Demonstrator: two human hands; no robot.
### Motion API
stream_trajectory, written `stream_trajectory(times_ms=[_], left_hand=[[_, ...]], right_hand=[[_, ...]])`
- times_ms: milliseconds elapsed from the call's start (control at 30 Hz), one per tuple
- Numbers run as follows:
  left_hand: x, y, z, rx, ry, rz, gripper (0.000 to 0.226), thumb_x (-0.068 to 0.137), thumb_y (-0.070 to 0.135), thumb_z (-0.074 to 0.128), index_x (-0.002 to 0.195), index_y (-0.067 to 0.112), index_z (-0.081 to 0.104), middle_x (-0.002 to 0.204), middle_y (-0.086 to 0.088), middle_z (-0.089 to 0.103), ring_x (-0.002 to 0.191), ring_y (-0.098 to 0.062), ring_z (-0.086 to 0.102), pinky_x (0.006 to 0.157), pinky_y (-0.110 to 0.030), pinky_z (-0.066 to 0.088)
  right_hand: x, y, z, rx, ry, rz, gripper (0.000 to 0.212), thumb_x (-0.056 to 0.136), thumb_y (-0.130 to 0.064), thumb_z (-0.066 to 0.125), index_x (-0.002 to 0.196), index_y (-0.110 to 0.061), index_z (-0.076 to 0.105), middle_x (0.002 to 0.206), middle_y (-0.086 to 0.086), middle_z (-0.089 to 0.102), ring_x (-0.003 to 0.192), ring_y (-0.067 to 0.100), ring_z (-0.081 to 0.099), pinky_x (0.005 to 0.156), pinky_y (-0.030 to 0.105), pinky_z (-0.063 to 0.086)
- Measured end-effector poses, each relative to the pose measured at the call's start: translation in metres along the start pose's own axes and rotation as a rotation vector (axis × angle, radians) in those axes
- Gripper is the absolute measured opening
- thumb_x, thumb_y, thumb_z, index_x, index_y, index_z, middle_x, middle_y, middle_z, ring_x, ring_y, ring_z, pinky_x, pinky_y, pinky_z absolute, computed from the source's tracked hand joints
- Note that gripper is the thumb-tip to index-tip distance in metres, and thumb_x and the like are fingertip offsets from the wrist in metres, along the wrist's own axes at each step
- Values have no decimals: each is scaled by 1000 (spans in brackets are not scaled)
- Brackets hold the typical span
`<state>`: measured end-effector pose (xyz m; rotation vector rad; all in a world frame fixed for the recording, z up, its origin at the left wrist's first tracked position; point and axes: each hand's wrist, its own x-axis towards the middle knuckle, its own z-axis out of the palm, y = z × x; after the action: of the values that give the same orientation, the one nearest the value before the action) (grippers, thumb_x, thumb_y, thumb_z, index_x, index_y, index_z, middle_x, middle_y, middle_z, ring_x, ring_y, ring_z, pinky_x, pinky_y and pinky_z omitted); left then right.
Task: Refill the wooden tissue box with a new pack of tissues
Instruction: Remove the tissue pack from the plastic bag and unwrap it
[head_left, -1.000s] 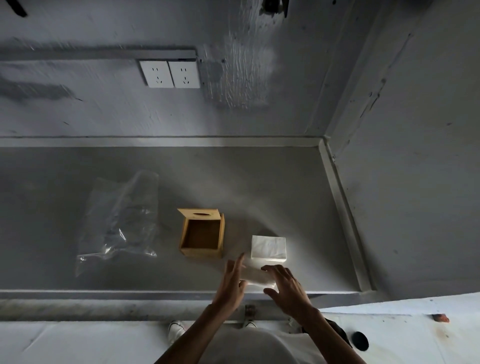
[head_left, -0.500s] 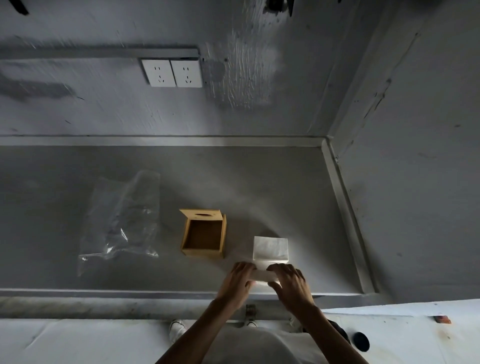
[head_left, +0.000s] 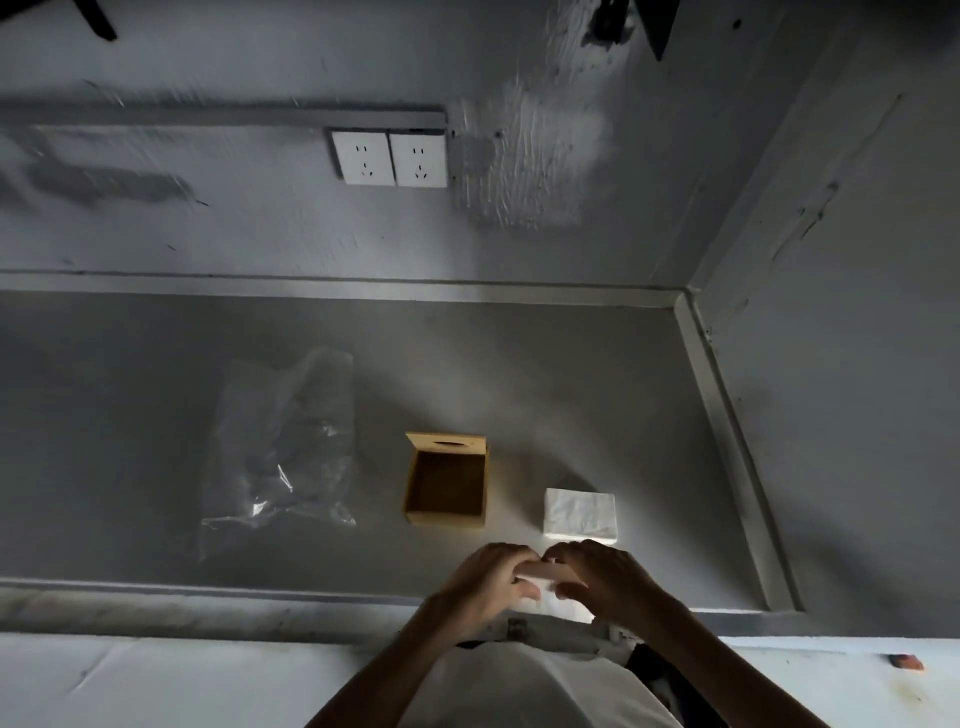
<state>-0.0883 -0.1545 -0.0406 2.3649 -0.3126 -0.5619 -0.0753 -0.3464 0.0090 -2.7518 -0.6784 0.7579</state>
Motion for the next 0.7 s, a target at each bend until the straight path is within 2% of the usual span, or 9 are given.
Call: stream_trajectory(times_ms=[67, 167, 200, 267, 333, 400, 467, 567, 700], left_hand=[[-7, -1, -25, -6, 11, 17, 37, 77, 38, 74, 110, 24, 66, 108, 2, 71, 97, -14, 64, 84, -27, 49], [-19, -12, -73, -95, 89, -10, 42, 80, 47, 70, 115, 24, 64, 110, 4, 70, 97, -11, 65, 84, -28, 53], [-20, -19, -90, -148, 166, -44, 42, 82, 49, 68, 115, 24, 64, 108, 4, 71, 94, -10, 66, 81, -28, 55], [-22, -41, -123, -201, 429, -118, 37, 84, 49, 65, 110, 24, 65, 103, 1, 73, 89, -11, 68, 77, -30, 57], [-20, -71, -148, -112, 618, -112, 40, 83, 43, 69, 116, 21, 61, 110, -2, 70, 97, -15, 66, 81, -33, 57], [-10, -95, -162, 2, 550, -26, 55, 84, 33, 71, 133, 15, 52, 131, -6, 58, 117, -20, 53, 96, -34, 49], [5, -104, -172, -7, 420, 70, 52, 87, 21, 69, 135, 14, 52, 137, -9, 54, 125, -24, 51, 104, -33, 43], [26, -96, -187, -115, 305, 94, 24, 92, 8, 59, 114, 6, 69, 113, -11, 71, 105, -22, 66, 88, -22, 47], [43, -90, -201, -142, 256, 97, 22, 91, -2, 53, 105, 3, 69, 103, -14, 73, 97, -22, 68, 82, -24, 46]], right_hand=[[6, -15, -19, 5, -33, -33, 49, 88, -35, 65, 134, -34, 47, 127, -6, 63, 108, 14, 63, 86, 26, 46], [22, -45, -59, -55, -22, -74, 43, 94, -26, 57, 136, -29, 47, 126, -2, 62, 108, 18, 62, 87, 29, 46], [30, -52, -74, -68, 5, -76, 42, 95, -24, 55, 135, -29, 48, 128, -2, 61, 112, 19, 60, 90, 30, 45], [46, -62, -95, -5, 46, -51, 42, 93, -24, 57, 134, -31, 48, 134, -4, 59, 120, 18, 57, 96, 30, 45], [66, -72, -106, 100, 53, -18, 44, 90, -25, 60, 131, -34, 48, 136, -5, 58, 123, 17, 57, 99, 31, 46], [85, -87, -109, 133, 23, -19, 46, 89, -25, 62, 132, -33, 46, 137, -3, 58, 123, 19, 57, 100, 33, 48], [102, -107, -108, 122, -2, -20, 49, 90, -24, 61, 135, -32, 45, 138, -3, 57, 123, 20, 57, 100, 33, 47], [124, -121, -96, 104, -13, 26, 50, 92, -21, 57, 139, -30, 41, 139, -1, 56, 121, 24, 58, 96, 33, 47], [140, -129, -83, 75, -106, 109, 64, 95, -7, 51, 149, -29, 27, 144, 6, 51, 117, 27, 58, 86, 29, 47]])
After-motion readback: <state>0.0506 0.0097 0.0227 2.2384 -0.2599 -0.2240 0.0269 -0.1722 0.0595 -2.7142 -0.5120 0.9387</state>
